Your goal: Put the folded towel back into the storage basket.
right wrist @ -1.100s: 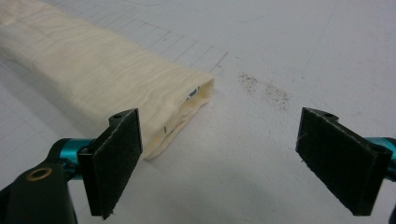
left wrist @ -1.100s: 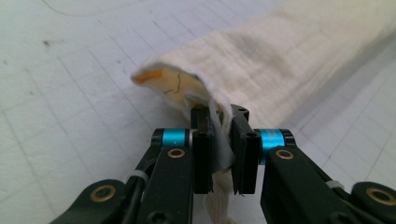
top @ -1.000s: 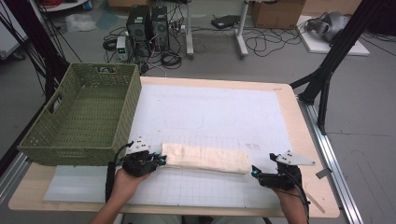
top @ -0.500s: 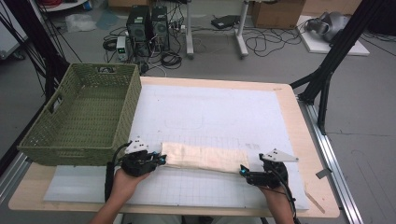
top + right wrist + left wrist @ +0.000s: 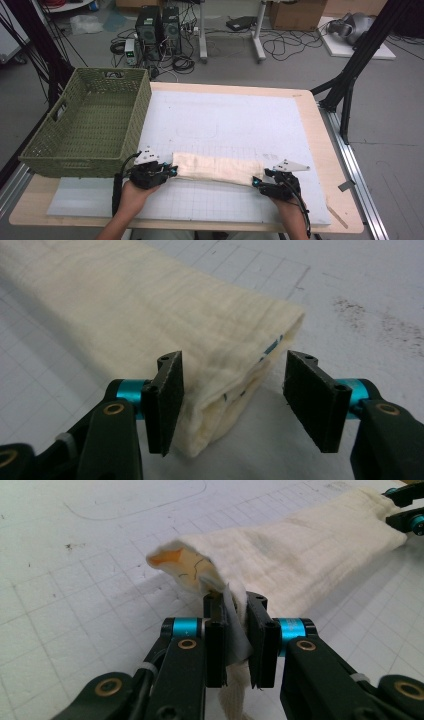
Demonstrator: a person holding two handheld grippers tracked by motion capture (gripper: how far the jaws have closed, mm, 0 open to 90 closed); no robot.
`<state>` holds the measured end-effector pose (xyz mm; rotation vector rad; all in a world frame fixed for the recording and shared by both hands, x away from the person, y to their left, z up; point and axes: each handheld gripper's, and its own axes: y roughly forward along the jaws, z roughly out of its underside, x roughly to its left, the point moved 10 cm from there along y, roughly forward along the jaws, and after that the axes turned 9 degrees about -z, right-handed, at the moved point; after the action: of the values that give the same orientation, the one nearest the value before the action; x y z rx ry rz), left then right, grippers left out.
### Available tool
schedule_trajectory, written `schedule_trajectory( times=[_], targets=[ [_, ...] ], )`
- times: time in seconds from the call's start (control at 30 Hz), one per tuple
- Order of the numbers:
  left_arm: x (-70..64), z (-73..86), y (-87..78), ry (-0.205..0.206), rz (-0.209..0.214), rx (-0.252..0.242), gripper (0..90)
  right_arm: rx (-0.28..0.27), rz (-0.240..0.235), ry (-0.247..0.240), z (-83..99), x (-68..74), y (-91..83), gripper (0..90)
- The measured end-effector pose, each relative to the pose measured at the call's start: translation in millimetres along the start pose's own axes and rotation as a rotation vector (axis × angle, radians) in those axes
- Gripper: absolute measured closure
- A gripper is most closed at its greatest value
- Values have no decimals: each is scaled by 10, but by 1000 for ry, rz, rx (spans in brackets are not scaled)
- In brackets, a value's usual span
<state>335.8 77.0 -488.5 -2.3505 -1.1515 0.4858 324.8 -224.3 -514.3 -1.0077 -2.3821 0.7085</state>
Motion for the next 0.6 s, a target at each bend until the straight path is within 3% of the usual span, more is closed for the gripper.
schedule_trajectory(
  times=[0.23, 0.5, 0.6],
  targets=[
    [9, 12, 10, 1, -8, 5, 795, 3, -3, 2, -6, 4, 18, 488],
    [18, 26, 29, 7, -15, 8, 795, 2, -47, -23, -13, 128, 53, 755],
    [17, 25, 31, 18, -15, 8, 798, 5, -54, -31, -16, 154, 59, 791]
  ],
)
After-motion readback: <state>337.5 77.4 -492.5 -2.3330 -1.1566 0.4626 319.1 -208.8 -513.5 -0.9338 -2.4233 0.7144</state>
